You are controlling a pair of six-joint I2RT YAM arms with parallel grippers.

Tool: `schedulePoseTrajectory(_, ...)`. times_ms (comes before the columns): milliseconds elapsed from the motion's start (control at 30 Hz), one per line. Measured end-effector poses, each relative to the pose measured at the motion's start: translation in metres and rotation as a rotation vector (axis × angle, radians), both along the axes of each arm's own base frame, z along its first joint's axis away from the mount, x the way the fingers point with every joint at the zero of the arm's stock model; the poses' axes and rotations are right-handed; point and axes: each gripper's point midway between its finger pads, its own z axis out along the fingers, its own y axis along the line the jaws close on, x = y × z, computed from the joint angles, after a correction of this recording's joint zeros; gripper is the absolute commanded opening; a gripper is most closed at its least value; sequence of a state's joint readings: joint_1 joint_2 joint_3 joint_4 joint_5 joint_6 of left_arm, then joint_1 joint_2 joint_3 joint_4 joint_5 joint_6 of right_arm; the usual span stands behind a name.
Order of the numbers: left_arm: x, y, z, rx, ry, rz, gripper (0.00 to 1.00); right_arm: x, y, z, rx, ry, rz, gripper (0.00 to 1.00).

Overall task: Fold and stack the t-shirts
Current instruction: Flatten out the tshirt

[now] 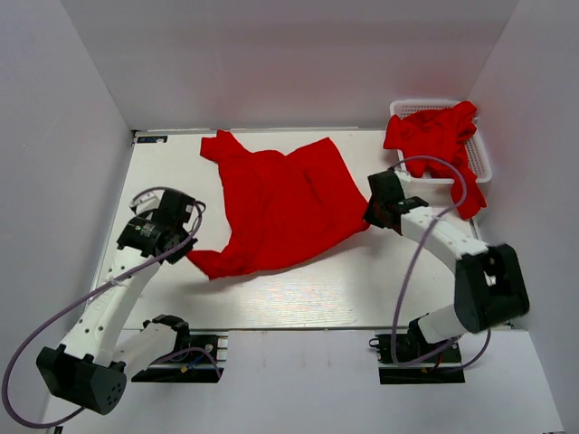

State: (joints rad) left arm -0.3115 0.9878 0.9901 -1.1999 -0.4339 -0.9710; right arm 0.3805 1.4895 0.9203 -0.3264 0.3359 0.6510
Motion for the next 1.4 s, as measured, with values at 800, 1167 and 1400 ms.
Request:
schedulePoseTrajectory(800, -0.026, 0.031, 0.436, -0.049, -1.242, -0.084, 0.0, -0.062, -0.06, 0.522, -0.055, -1.254, 0.067, 0.0)
schedulePoseTrajectory(1167, 0.003, 0.028, 0.461, 0.05, -1.266, -0.101, 0.0, -0.085, -0.079, 0.577, -0.151, -1.387, 0.032, 0.0)
schedulePoseTrajectory(1400, 0.1, 0.007, 0.432, 0.175, -1.105, -0.123, 0.0, 0.008, -0.041, 0.485, -0.203, -1.142, 0.104, 0.0)
